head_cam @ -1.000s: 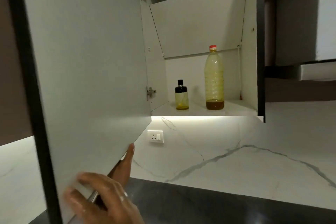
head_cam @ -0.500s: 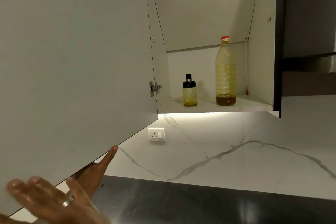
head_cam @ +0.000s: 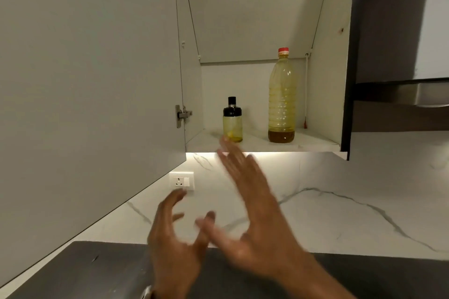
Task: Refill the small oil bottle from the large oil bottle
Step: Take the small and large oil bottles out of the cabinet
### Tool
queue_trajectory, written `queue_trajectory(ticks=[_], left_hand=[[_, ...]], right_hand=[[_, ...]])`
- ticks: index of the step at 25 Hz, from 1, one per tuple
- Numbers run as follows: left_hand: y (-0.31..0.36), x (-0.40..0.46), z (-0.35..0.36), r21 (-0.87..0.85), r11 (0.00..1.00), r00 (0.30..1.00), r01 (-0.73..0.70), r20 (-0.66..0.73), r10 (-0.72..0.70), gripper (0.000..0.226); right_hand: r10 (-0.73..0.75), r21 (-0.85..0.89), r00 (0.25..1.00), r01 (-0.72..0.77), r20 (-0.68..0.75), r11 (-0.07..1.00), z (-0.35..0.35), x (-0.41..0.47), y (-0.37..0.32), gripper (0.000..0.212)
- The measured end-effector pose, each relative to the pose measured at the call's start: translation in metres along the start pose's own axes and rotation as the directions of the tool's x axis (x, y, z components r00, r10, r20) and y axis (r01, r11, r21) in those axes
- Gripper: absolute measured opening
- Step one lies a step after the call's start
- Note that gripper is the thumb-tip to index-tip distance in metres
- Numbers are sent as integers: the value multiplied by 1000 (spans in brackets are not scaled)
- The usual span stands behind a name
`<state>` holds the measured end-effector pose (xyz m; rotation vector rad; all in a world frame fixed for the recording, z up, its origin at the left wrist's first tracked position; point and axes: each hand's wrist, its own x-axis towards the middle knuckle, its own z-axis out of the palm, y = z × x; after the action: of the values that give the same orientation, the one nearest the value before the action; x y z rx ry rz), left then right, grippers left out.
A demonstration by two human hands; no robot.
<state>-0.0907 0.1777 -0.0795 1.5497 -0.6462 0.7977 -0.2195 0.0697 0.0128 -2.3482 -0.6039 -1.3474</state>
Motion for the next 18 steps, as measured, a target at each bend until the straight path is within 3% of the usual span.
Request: queue_trajectory(ticks=[3, 5, 8, 11, 13, 18], left_hand=[[39, 46, 50, -45, 997, 997, -58, 45, 60, 90], [50, 87, 90, -48, 998, 994, 35, 100, -30, 99], [48, 140, 138, 1, 981, 964, 194, 183, -191, 110], [45, 181, 171, 91, 962, 932, 258, 240, -273, 121], [39, 195, 180, 99, 936, 905, 338, 238, -352, 114], [15, 201, 191, 104, 931, 900, 349, 238, -364, 63]], right_hand=[[228, -77, 948, -250, -220, 965, -29, 24, 64, 97], [361, -48, 884, -391, -297, 919, -46, 44, 110, 107], [591, 37, 713, -626, -377, 779, -63, 66, 172, 124], [760, 159, 541, -767, -360, 621, -76, 88, 225, 139], [800, 164, 504, -803, -326, 573, -75, 95, 242, 140], [854, 119, 429, -870, -295, 478, -62, 103, 264, 112]])
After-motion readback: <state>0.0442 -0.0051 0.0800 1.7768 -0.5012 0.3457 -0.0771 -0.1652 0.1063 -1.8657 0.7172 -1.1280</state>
